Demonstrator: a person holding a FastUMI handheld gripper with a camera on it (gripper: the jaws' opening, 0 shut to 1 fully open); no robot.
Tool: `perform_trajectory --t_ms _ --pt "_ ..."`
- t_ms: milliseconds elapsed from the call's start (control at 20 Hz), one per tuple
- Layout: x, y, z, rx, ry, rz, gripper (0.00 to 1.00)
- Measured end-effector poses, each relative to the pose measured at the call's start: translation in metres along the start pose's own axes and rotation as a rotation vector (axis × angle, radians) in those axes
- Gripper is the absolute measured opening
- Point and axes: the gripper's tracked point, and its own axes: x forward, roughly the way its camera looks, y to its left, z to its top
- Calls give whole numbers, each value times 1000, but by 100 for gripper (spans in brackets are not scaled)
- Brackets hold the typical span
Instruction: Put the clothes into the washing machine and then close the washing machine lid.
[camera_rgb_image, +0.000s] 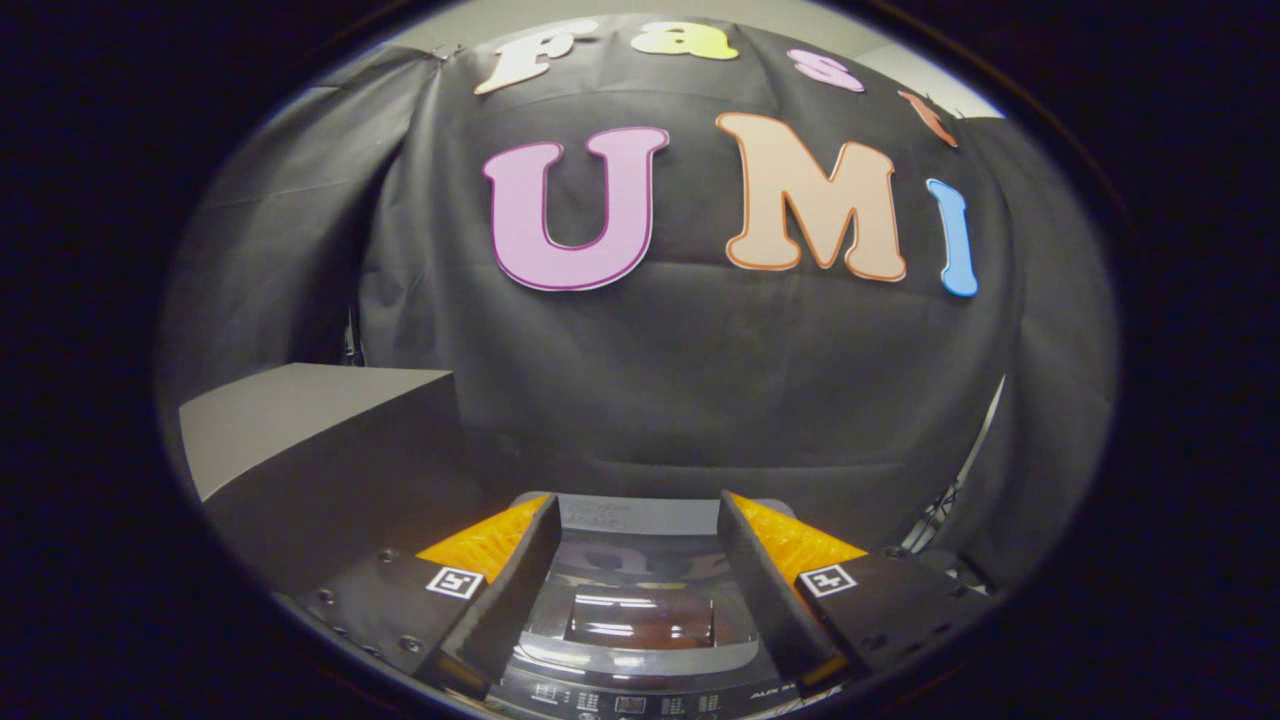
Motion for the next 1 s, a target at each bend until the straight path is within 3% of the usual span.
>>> perform_trajectory --t_ms 550,1000 --pt "-106 -36 -7 -23 -217 31 99" --pt "-215 -69 -89 -8 -211 23 99"
